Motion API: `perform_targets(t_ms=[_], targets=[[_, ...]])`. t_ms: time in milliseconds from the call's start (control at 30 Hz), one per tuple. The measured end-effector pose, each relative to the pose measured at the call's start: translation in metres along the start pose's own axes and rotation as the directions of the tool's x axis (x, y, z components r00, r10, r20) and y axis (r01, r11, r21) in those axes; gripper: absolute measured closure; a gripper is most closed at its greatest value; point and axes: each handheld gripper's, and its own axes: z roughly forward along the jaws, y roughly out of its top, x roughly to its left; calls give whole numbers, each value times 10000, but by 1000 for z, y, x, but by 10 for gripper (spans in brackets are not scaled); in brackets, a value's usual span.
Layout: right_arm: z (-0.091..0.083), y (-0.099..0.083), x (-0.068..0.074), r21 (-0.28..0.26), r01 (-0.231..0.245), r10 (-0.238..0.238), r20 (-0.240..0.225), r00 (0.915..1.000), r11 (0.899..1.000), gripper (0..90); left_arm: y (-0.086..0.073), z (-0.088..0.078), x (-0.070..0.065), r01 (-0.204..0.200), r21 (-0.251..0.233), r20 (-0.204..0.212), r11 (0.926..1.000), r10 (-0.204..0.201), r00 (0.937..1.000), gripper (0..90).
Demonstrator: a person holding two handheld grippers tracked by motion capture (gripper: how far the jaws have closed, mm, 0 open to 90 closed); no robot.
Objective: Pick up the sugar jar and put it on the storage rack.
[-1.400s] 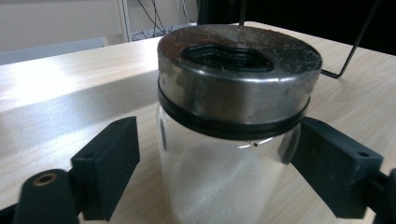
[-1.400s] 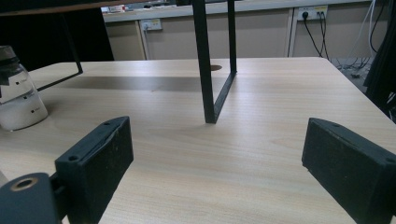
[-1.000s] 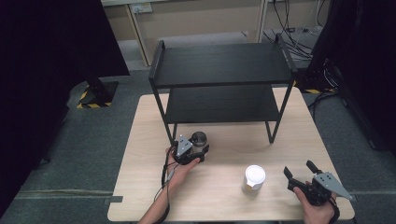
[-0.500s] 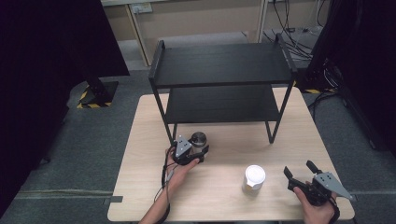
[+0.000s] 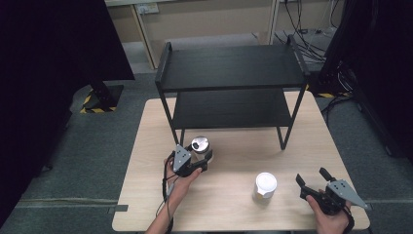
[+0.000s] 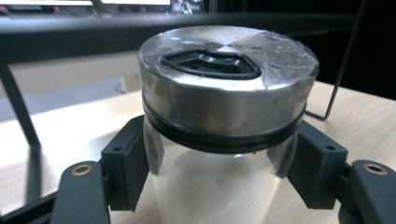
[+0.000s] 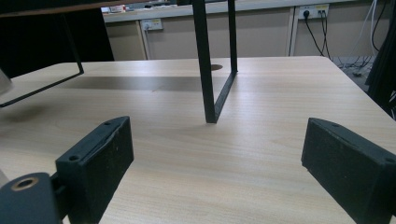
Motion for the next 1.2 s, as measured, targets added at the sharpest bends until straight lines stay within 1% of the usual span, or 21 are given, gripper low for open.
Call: perform_targets(t_ms=[133, 233, 300, 367, 400, 467, 500, 567, 700, 733, 867, 1033, 1200], targets=[[0, 0, 0, 6, 1, -1, 5, 10000, 10000, 94, 5, -11, -2, 20, -460, -164, 9989, -28, 9999, 297], [0, 0, 0, 5, 0, 0, 7, 10000, 10000, 94, 9, -17, -5, 24, -822, -309, 9966, -49, 9995, 298], [0, 0, 0, 10, -1, 1, 5, 10000, 10000, 94, 16, -22, -7, -130, -1081, -448, 9941, 82, 9990, 297], [0, 0, 0, 11, -7, 7, 6, 10000, 10000, 94, 18, -23, -9, -206, -1174, -505, 9929, 148, 9986, 298], [0, 0, 0, 2, -4, 4, 9, 10000, 10000, 94, 23, -25, -12, -406, -1303, -627, 9906, 326, 9975, 298], [0, 0, 0, -5, 3, -3, 10, 10000, 10000, 94, 27, -28, -15, -518, -1479, -774, 9876, 407, 9962, 297], [0, 0, 0, -6, 0, 0, 9, 10000, 10000, 94, 27, -28, -15, -518, -1479, -774, 9876, 407, 9962, 297], [0, 0, 0, -15, -8, 8, 9, 10000, 10000, 94, 34, -31, -19, -696, -1642, -949, 9840, 545, 9940, 297], [0, -1, 0, -31, 2, -2, 12, 10000, 10000, 94, 39, -33, -22, -749, -1714, -1100, 9823, 565, 9923, 297], [0, -1, 0, -34, 2, -1, 11, 10000, 10000, 94, 41, -34, -25, -826, -1812, -1200, 9800, 613, 9909, 297], [0, -1, 0, -29, 6, -5, 13, 10000, 10000, 94, 44, -36, -29, -984, -1962, -1353, 9756, 724, 9882, 297], [0, -1, 0, -36, 3, -3, 13, 10000, 10000, 94, 49, -38, -30, -966, -2100, -1411, 9729, 676, 9877, 297], [0, -1, 0, -29, 13, -13, 9, 10000, 10000, 95, 57, -40, -30, -972, -2294, -1572, 9685, 617, 9856, 297]])
